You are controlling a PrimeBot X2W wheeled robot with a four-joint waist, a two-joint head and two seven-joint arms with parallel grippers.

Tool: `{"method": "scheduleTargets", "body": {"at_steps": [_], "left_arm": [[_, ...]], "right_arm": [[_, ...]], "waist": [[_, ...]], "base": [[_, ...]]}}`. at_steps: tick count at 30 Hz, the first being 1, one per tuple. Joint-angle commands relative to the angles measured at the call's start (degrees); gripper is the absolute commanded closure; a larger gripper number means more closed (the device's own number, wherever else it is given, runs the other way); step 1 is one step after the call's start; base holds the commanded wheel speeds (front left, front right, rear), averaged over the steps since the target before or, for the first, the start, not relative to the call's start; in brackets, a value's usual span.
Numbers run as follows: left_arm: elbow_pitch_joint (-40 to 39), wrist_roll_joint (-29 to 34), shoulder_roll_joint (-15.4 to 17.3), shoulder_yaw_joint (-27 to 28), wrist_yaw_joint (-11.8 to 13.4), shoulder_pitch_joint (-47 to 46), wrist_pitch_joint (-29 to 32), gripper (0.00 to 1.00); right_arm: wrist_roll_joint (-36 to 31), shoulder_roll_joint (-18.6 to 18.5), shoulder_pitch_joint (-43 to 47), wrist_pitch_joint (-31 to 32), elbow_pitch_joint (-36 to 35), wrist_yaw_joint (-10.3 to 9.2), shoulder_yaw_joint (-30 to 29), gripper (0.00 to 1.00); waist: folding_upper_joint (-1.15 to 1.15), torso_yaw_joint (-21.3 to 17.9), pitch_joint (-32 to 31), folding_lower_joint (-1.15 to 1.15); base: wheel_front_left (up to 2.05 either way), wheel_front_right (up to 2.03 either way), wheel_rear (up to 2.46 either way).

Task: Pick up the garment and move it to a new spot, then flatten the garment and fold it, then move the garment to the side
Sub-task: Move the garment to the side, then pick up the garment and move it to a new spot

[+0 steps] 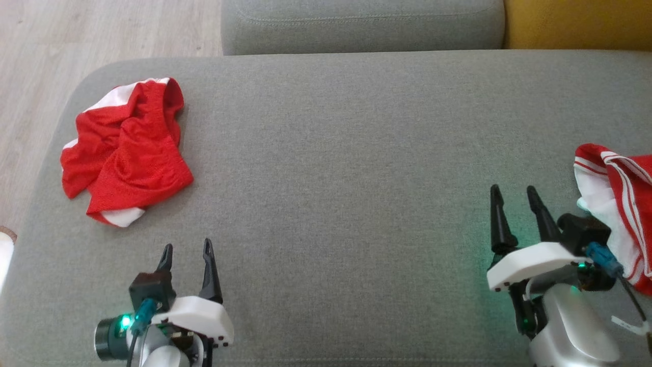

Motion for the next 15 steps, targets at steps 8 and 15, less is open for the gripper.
{"method": "scheduleTargets", "body": {"at_steps": [8,15], "left_arm": [[-2.3,0.0,0.4,2.2,0.0,-2.1,-0.7,0.0],[-2.4,-0.5,0.4,2.9,0.5,-1.7,-0.7,0.0]], "right_arm": [[0.4,0.3,-1.9,-0.4,-1.9,0.37,2.7,0.0],[1.9,0.3,-1.4,-0.4,-2.4,0.37,5.5,0.0]], "waist": [[0.0,2.0,0.8,0.0],[0.0,10.0,0.9,0.0]], "base": [[0.0,0.0,0.0],[0.0,0.0,0.0]]}}
